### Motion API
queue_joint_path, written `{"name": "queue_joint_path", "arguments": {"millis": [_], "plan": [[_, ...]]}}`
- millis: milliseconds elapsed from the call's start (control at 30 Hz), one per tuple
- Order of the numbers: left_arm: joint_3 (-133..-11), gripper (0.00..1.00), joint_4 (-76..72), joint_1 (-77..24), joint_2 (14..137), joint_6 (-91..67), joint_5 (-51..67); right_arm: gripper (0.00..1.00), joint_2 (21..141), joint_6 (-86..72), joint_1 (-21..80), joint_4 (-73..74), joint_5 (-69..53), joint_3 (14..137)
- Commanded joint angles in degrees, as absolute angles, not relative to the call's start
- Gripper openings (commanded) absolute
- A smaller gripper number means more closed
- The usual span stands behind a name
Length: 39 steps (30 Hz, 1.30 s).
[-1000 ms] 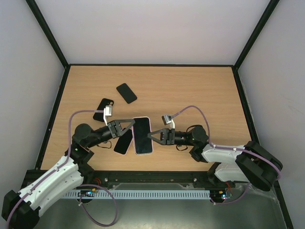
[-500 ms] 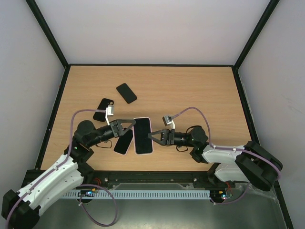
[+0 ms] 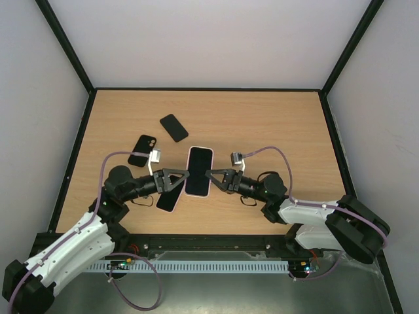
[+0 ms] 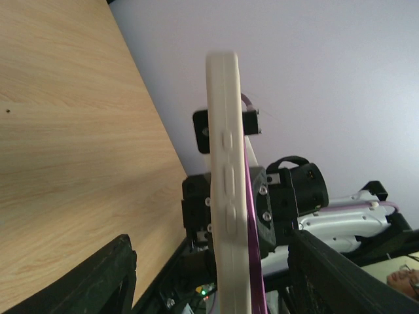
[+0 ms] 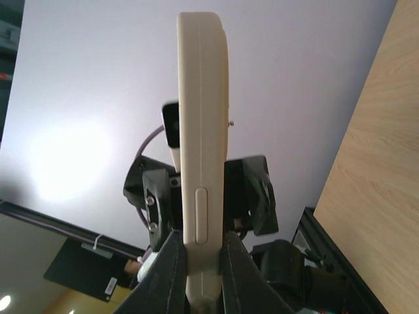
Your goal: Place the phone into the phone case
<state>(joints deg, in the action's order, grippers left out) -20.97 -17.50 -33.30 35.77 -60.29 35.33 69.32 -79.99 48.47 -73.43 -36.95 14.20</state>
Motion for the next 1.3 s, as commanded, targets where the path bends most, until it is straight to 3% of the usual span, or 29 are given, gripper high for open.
{"name": "queue_joint_path", "arguments": {"millis": [0,167,300,500,667,867,1133,1267], "plan": [[-18.98,0.63,-22.36,-32.93,36.47,-62.11,41.01,0.06,68.36,-79.39,48.87,-77.36,-32.52,16.60],[-17.61,0.51,-23.44,-32.94,36.77,-63.48,41.50,0.06,69.04,-78.11,48.80,-74.61,-31.16,17.66],[-17.27,0.27,-23.68,-32.96,37.33,-63.90,41.75,0.06,69.36,-78.01,48.78,-73.95,-30.54,18.03],[-17.85,0.04,-21.63,-32.96,38.30,-63.00,42.19,0.06,67.97,-76.20,48.77,-70.41,-29.15,17.96],[-20.53,0.02,-12.79,-32.96,38.52,-58.36,38.97,0.06,66.56,-72.27,48.78,-62.54,-29.69,19.43],[-21.46,0.03,-12.43,-32.96,38.71,-57.98,38.36,0.07,65.78,-70.38,48.83,-58.37,-30.60,20.78],[-17.45,0.02,-25.81,-32.96,37.81,-65.78,38.10,0.38,67.86,-74.18,48.92,-62.78,-35.42,17.93],[-17.04,0.02,-28.98,-32.90,37.94,-66.44,36.05,0.49,68.99,-75.39,49.42,-64.37,-35.47,15.11]]}}
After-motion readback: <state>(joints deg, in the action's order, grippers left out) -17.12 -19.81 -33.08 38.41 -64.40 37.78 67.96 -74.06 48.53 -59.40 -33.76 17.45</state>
